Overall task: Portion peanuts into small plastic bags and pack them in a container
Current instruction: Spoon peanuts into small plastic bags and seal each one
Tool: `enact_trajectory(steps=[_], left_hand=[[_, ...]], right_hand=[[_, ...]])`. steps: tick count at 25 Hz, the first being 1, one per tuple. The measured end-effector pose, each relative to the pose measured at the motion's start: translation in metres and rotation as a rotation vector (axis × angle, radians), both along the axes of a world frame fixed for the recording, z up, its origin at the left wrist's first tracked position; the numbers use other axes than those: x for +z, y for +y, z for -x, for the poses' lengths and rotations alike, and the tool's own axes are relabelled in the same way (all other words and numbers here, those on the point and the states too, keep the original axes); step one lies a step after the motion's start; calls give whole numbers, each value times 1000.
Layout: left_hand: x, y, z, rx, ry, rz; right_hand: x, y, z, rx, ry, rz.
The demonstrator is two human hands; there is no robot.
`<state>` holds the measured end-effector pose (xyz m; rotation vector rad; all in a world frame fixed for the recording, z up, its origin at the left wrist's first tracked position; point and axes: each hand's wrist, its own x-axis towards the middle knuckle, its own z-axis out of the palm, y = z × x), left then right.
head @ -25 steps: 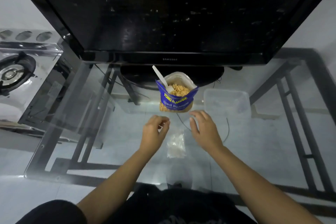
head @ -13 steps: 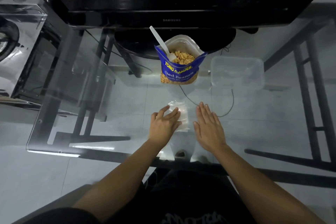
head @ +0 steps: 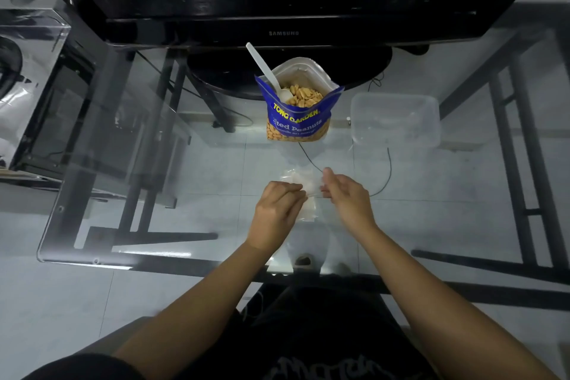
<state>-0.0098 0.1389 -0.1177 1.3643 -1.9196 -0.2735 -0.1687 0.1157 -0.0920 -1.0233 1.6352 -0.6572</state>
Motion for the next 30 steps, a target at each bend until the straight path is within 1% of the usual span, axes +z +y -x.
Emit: enact_trajectory(steps=[2,5,7,8,9,10,12,14,15,16,17,20,21,25,28,30], left_hand=[[1,1,0,-20,10,-11],[14,1,1,-48,85,-156],[29,-7,-1,61,217,-310],[38,-17,-4,119,303,-414],[45,-28,-8,128,378,-539],[51,-39,-13,78,411,-663],[60,-54,-22,-93,313,-820],[64,-61,-26,-194,216,-845],[66,-63,-27,-197,227,-838],[68,-65,-26,-179,283,-842],[70,-65,-25,-147,381,-871],[72,-64,-24,-60,738,-1084],[72,-64,-24,-51,806,-1139],[70,-63,-26,-83,831,-1218],[72,-64,-26,-99,888,-1258],[73,-66,-24,-109,868,-1262]], right_hand=[[2,-6,-4,-3,-67,-55],[7,-12,-2,-41,-113,1],[15,-15,1,29,-80,55],[20,-17,3,100,-46,74],[25,-19,5,174,-7,92],[30,-21,6,243,32,109],[38,-25,7,353,92,141],[44,-29,5,391,96,161],[46,-30,5,368,60,144],[46,-30,5,330,9,111],[46,-31,6,294,-36,78],[41,-31,10,234,-96,34],[40,-31,11,235,-101,31],[47,-35,14,322,-66,49],[51,-39,14,368,-32,62],[52,-41,15,390,-10,76]])
